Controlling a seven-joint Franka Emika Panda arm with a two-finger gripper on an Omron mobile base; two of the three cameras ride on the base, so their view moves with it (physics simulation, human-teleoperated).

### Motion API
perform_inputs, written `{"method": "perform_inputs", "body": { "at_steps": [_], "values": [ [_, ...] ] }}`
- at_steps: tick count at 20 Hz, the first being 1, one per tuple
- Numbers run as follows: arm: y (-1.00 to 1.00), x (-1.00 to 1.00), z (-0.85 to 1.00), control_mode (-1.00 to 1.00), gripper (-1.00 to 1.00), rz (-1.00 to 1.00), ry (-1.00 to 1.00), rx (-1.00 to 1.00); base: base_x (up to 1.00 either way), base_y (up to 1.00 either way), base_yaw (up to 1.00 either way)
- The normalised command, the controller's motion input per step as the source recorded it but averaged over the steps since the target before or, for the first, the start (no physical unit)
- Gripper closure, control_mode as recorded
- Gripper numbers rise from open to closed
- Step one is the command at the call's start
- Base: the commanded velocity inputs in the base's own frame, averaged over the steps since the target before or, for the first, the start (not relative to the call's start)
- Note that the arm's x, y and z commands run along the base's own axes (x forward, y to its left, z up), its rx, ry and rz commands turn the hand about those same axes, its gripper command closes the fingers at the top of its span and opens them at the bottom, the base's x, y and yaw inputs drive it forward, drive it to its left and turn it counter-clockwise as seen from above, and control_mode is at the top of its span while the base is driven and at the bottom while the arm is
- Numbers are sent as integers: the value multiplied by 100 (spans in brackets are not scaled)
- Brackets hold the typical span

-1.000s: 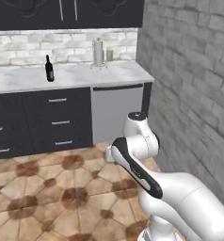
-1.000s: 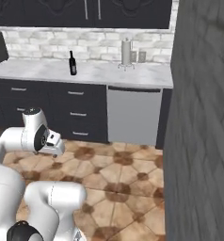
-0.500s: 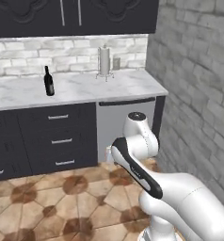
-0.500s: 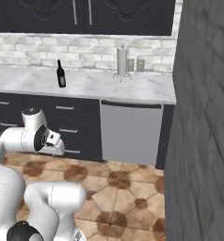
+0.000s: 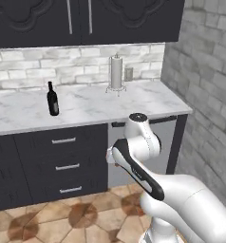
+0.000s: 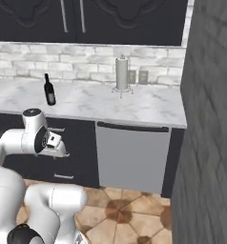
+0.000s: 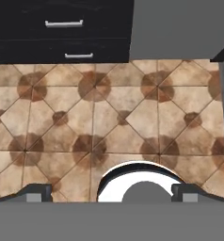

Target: There is a wine glass and glass cup on the dining counter. Place the wine bottle next to the wine glass and the juice bottle next to the glass cup.

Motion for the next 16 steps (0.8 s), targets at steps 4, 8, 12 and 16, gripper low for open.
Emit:
{"method": "perform_inputs", "body": {
  "at_steps": [4,8,12,16],
  "values": [
    [0,0,0,100,-100,0,0,0,86,45,-2],
    [0,0,0,100,-100,0,0,0,49,68,-4],
    [0,0,0,100,-100,0,0,0,40,76,-5],
    [0,0,0,100,-100,0,0,0,45,72,-8]
  ]
}}
